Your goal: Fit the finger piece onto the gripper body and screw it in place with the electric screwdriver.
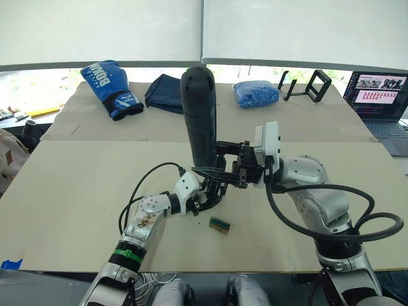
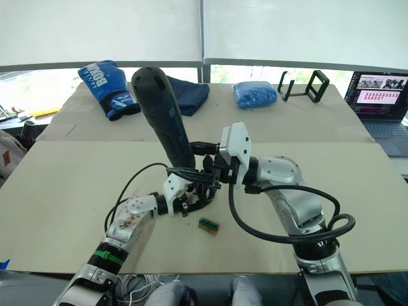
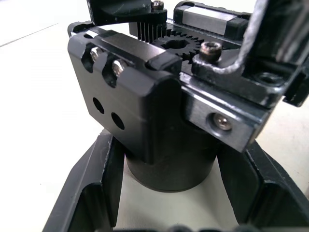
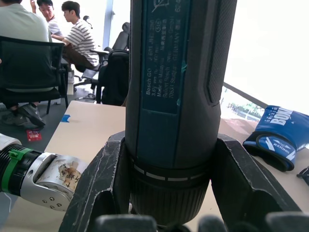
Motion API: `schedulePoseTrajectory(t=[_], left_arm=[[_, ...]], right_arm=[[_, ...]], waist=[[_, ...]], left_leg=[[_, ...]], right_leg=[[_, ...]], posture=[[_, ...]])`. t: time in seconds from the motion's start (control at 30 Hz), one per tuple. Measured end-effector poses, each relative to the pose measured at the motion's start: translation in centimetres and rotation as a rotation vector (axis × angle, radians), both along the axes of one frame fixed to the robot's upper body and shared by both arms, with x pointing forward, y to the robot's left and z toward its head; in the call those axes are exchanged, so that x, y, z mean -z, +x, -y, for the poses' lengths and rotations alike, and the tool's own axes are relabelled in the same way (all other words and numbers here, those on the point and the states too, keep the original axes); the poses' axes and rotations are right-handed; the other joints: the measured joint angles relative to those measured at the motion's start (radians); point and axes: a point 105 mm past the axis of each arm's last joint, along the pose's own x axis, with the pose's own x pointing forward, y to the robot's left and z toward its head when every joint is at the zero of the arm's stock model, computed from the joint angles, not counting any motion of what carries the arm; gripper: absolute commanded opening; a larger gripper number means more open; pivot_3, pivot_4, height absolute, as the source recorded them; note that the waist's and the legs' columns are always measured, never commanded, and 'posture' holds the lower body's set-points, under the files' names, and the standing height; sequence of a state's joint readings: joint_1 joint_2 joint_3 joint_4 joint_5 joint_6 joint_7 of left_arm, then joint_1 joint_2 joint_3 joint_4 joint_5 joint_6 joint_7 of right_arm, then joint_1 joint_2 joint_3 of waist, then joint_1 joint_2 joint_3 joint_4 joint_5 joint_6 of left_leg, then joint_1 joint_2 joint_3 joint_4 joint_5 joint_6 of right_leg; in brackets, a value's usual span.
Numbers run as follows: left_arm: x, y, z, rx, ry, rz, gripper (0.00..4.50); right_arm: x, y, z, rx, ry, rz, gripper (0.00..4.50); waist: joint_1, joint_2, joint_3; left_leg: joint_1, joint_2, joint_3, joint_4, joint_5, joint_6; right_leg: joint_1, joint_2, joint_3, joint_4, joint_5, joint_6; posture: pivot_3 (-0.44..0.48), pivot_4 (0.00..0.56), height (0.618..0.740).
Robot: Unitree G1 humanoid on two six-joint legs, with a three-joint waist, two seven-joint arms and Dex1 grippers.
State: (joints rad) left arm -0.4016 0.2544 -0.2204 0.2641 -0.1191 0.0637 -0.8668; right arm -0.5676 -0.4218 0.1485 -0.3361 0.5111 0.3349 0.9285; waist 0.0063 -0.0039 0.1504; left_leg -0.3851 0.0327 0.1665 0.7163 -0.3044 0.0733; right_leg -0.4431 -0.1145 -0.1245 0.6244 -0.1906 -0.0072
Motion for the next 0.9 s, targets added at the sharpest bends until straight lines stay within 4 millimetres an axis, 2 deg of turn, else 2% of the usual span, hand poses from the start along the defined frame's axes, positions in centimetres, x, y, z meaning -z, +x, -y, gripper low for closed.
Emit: schedulePoseTrajectory(t=[0.9], left_arm=[[0.03, -0.09, 0.08, 0.002, -0.002, -0.001, 2.29]], right_arm=[[0.13, 0.1, -0.05, 0.01, -0.008, 0.004, 1.94]], waist=[[0.0, 0.0, 0.0]], left_leg=[[0.0, 0.0, 0.0, 0.0, 0.0, 0.0]], right_leg=[[0.0, 0.0, 0.0, 0.0, 0.0, 0.0]], posture=[[0.0, 0.15, 0.74]])
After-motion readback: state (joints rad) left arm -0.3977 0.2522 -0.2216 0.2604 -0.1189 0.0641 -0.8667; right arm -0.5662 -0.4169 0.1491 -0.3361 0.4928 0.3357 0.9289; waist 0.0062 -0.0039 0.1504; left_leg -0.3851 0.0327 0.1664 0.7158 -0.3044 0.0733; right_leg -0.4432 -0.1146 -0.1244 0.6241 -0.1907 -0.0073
